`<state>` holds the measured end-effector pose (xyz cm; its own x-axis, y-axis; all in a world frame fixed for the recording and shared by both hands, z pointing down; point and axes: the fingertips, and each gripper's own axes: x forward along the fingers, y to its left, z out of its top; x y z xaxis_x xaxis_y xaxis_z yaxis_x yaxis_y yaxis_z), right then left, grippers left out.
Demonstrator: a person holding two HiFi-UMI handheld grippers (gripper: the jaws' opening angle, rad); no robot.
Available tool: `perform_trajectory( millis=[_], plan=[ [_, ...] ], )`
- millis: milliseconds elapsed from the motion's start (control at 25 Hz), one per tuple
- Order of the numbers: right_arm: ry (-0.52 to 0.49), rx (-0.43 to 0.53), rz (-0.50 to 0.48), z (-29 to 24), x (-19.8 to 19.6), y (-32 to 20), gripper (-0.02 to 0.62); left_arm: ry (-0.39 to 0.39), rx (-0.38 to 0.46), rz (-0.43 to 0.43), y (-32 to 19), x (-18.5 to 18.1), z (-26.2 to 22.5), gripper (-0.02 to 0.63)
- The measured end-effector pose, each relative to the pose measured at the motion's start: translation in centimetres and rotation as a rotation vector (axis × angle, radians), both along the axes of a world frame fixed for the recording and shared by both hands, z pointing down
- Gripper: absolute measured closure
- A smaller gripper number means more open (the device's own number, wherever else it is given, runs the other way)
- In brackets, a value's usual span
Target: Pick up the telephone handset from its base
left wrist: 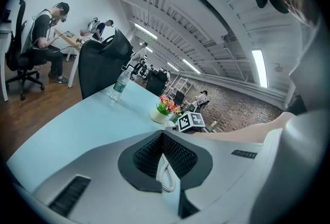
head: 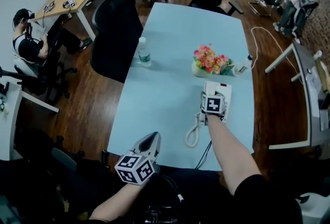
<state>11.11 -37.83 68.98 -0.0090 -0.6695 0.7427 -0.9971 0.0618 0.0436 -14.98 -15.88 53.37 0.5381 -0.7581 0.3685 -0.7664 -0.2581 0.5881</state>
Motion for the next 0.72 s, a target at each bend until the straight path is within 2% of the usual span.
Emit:
perform_trajectory(
  millis=[120, 200, 280, 360, 600, 720],
  plan=[
    [-0.002, -0.006, 0.051, -0.1, 0.8, 0.2, 0.313, 0.000, 0.006, 0.008, -0.2, 0.0, -0.2, 0.615],
    [-0.089, -0.015, 0.098, -0.1, 0.8, 0.5, 0.333, 0.001, 0.012, 0.016, -0.2, 0.0, -0.4, 0.615],
    [-0.197, 0.009, 0.117, -0.8, 0.5, 0.3, 0.342, 0.001, 0.016, 0.026, -0.3, 0.1, -0.6, 0.615],
    [-0.264, 0.033, 0.128, -1.4, 0.6, 0.4, 0.342, 0.000, 0.019, 0.043, -0.3, 0.4, -0.7, 0.615],
    [-0.359, 0.131, 0.097, -5.4, 0.7, 2.4, 0.342, -0.005, 0.038, 0.104, -0.7, 2.0, -1.2, 0.615],
    [-0.471, 0.197, 0.067, -8.9, 0.6, 4.3, 0.342, 0.002, 0.052, 0.130, -0.8, 3.9, -1.6, 0.615]
  ],
)
